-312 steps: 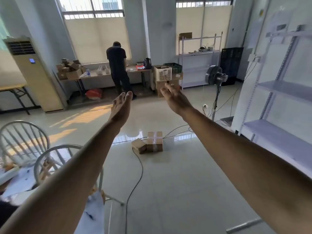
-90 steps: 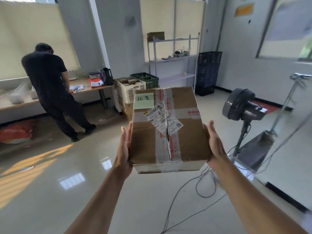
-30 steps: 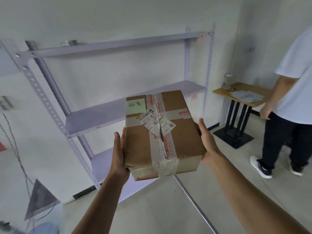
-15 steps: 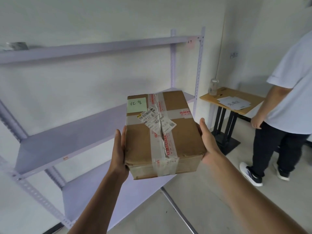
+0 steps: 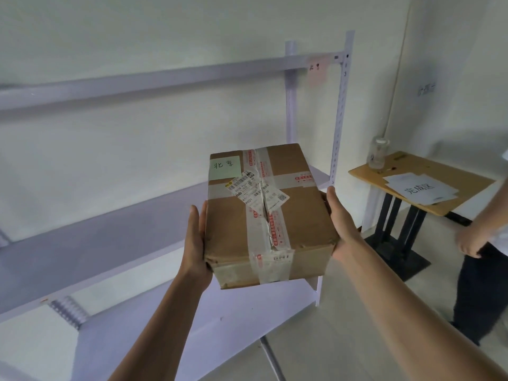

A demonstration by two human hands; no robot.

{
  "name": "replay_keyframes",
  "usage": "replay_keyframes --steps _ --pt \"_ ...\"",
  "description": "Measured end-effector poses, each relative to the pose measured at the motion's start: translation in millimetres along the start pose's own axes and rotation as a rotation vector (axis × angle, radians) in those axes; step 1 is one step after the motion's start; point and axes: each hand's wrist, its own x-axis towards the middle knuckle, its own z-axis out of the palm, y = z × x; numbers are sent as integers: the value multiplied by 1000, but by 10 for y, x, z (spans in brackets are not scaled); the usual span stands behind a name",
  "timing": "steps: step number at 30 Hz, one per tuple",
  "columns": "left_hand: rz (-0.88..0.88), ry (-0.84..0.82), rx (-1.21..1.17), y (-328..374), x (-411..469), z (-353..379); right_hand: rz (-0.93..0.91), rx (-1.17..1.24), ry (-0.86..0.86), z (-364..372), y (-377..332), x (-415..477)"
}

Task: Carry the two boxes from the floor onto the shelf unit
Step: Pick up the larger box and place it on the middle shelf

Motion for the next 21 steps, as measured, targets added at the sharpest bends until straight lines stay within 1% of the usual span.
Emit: replay_keyframes --steps 4,10,16,21 --pt "34 75 2 -91 437 396 -6 11 -42 -286 -293 519" --pt "12 162 -2 -133 1014 768 17 24 -64 -562 -552 1229" --pt "26 181 12 -115 1739 931 16 27 -103 -606 -761 2034" --pt "23 197 -28 -65 2429 1003 24 -13 -94 -522 -907 2791"
